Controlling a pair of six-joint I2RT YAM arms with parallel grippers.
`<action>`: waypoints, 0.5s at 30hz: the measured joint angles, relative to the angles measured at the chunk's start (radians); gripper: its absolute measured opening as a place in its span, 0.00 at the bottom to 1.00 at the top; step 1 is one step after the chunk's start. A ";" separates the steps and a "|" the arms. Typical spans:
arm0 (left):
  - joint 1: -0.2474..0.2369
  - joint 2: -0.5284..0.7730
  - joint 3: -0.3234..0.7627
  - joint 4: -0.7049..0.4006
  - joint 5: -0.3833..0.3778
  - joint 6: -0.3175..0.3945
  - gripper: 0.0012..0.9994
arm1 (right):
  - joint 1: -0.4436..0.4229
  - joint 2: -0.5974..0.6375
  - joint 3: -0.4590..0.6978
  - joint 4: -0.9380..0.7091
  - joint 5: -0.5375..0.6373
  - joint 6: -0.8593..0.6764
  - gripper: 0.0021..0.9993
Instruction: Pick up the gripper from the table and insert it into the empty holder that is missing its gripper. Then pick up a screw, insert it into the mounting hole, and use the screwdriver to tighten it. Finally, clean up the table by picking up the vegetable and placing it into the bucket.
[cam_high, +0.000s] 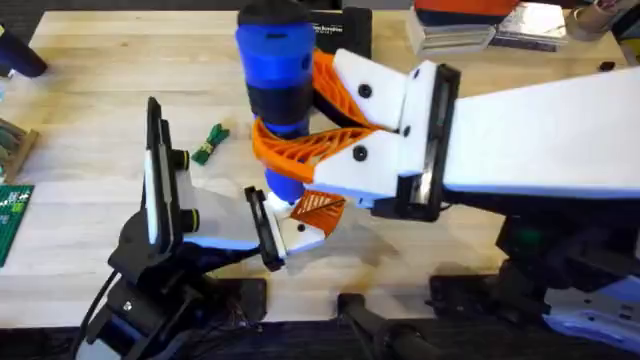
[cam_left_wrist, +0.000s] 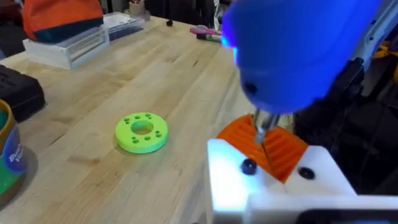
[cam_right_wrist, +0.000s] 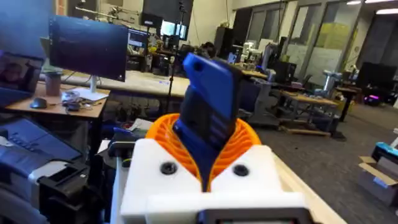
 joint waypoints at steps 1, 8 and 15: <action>0.000 0.000 0.000 0.000 0.000 0.000 0.00 | 0.000 0.007 0.000 0.004 0.000 0.006 0.03; 0.000 0.000 0.000 0.000 0.000 0.000 0.00 | 0.006 0.023 0.000 0.001 0.000 0.025 0.03; 0.000 0.000 0.000 0.000 0.000 0.000 0.00 | 0.006 0.030 0.000 -0.008 0.000 0.025 0.03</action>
